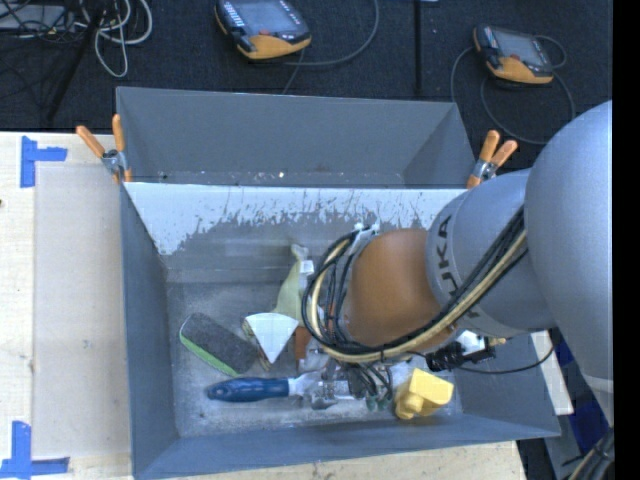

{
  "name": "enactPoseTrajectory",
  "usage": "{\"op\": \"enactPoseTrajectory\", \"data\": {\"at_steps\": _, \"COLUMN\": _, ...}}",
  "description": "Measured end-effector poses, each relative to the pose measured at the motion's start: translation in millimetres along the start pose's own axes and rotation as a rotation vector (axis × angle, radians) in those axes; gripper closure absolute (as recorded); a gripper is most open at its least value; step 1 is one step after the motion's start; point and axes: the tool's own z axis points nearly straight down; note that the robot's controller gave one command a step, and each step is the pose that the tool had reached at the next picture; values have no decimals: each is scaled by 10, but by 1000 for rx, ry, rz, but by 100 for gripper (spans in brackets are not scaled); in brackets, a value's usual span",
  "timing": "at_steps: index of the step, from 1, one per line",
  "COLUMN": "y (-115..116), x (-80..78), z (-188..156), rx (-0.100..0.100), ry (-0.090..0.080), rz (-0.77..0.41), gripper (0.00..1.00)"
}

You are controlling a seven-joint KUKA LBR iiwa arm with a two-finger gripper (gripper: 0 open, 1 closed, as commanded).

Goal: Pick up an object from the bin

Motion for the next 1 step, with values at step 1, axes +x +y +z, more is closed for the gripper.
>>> {"op": "enactPoseTrajectory", "data": {"at_steps": 1, "y": -13, "x": 47, "z": -189, "rx": 4, "ry": 18, "rz": 0, "gripper": 100}}
